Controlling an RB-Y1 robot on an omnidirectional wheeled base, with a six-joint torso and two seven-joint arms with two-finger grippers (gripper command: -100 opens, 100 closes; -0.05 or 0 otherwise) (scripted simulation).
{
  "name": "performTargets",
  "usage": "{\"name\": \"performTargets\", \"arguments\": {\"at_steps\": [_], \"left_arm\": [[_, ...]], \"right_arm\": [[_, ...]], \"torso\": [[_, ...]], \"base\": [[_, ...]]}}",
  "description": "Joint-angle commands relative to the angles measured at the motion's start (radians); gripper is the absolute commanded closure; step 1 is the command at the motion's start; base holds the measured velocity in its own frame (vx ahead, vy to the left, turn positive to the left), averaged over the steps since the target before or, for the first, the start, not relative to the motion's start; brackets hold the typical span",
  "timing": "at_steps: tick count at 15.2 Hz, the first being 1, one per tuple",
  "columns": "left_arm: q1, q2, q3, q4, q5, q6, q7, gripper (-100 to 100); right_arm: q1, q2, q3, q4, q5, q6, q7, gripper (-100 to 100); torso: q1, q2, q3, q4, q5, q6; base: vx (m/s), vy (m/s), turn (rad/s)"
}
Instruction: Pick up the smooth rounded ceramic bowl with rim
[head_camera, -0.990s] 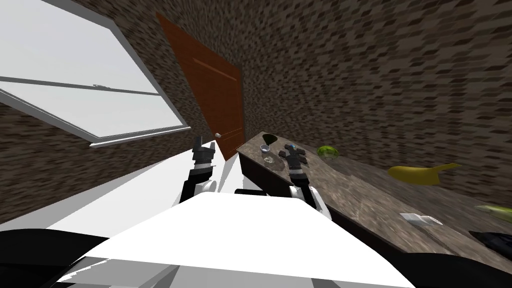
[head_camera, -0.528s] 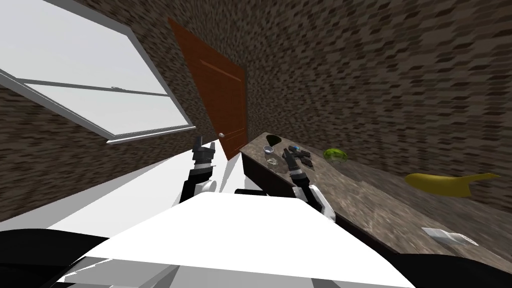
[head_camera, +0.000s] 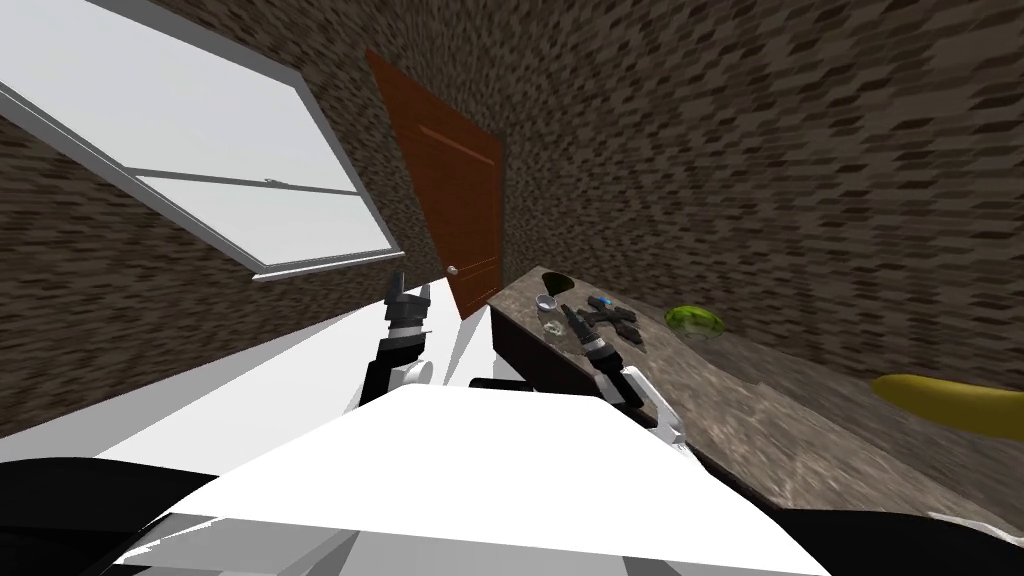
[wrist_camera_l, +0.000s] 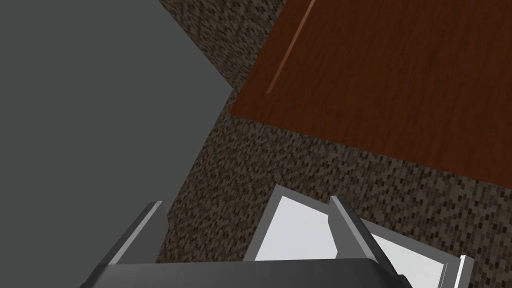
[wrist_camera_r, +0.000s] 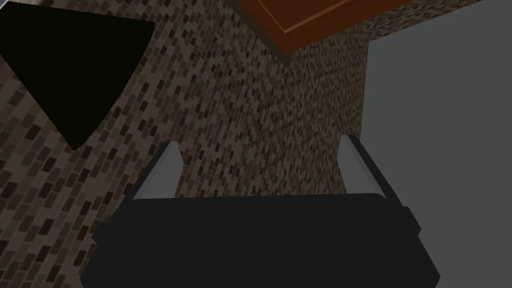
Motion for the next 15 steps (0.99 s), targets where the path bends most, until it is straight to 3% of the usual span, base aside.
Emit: {"name": "performTargets", "arguments": {"at_steps": [1,3,6,11,12,15], "left_arm": [[0.0,0.0,0.0,0.0,0.0,0.0,0.0,0],[0.0,0.0,0.0,0.0,0.0,0.0,0.0,0],[0.0,0.0,0.0,0.0,0.0,0.0,0.0,0],[0.0,0.0,0.0,0.0,0.0,0.0,0.0,0],[0.0,0.0,0.0,0.0,0.0,0.0,0.0,0],[0.0,0.0,0.0,0.0,0.0,0.0,0.0,0]], "right_arm": [[-0.013,-0.05,0.009,0.046,0.032,-0.012,0.025,-100],[-0.013,-0.08,0.009,0.046,0.032,-0.012,0.025,-100],[-0.029,-0.158,0.021,0.115,0.079,-0.03,0.058,-100],[-0.037,-0.239,0.028,0.15,0.104,-0.039,0.074,-100],[-0.044,-0.275,0.037,0.185,0.129,-0.049,0.091,-100],[-0.05,-0.338,0.045,0.221,0.155,-0.059,0.108,-100]], "torso": [[0.0,0.0,0.0,0.0,0.0,0.0],[0.0,-0.001,0.0,0.0,0.0,0.0],[0.0,0.0,0.0,0.0,0.0,0.0],[0.0,0.0,0.0,0.0,0.0,0.0],[0.0,0.001,0.0,0.0,0.0,0.0],[0.0,0.0,0.0,0.0,0.0,-0.001]], "base": [[0.045,0.058,0.143],[0.038,0.051,0.078],[0.034,0.056,0.13],[0.035,0.047,0.088],[0.034,0.044,0.119],[0.045,0.052,0.156]]}}
